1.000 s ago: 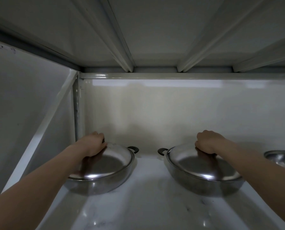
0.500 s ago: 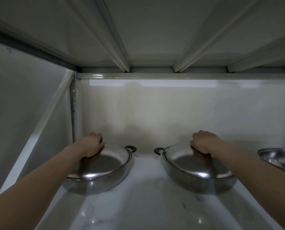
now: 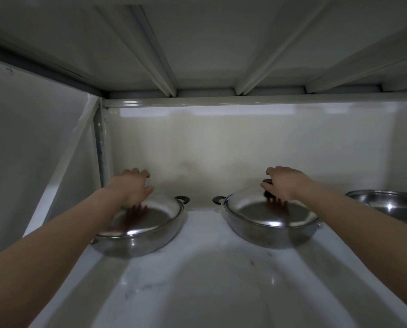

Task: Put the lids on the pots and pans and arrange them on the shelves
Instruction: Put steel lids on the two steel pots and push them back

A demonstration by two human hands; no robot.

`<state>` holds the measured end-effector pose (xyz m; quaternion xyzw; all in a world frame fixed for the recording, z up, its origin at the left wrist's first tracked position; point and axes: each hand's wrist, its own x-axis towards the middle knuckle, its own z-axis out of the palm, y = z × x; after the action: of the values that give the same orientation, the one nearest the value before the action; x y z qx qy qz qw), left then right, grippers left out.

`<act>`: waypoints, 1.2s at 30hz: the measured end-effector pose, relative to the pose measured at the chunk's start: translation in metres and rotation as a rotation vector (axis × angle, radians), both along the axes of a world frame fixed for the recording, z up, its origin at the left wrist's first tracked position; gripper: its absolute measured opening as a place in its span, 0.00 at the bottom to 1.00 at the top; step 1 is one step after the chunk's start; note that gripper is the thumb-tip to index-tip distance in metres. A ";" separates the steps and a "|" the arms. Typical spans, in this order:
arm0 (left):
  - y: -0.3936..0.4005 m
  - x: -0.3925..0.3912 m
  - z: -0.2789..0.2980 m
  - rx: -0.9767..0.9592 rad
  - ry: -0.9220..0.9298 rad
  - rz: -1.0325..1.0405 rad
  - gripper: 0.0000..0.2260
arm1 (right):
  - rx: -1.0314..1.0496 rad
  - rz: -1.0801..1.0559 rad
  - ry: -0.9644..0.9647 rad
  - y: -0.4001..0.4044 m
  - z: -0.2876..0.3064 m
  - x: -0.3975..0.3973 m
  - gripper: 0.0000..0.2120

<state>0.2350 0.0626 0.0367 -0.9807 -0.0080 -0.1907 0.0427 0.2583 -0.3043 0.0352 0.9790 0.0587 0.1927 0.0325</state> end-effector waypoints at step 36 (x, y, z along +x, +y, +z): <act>-0.500 -0.128 -0.027 -0.092 0.190 -0.581 0.29 | 0.064 -0.067 0.300 -0.389 -0.015 -0.205 0.30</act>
<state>0.1071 -0.4374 0.0095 -0.9563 0.2682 -0.1018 -0.0573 0.0529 -0.6934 0.0197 0.9987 0.0238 0.0451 -0.0013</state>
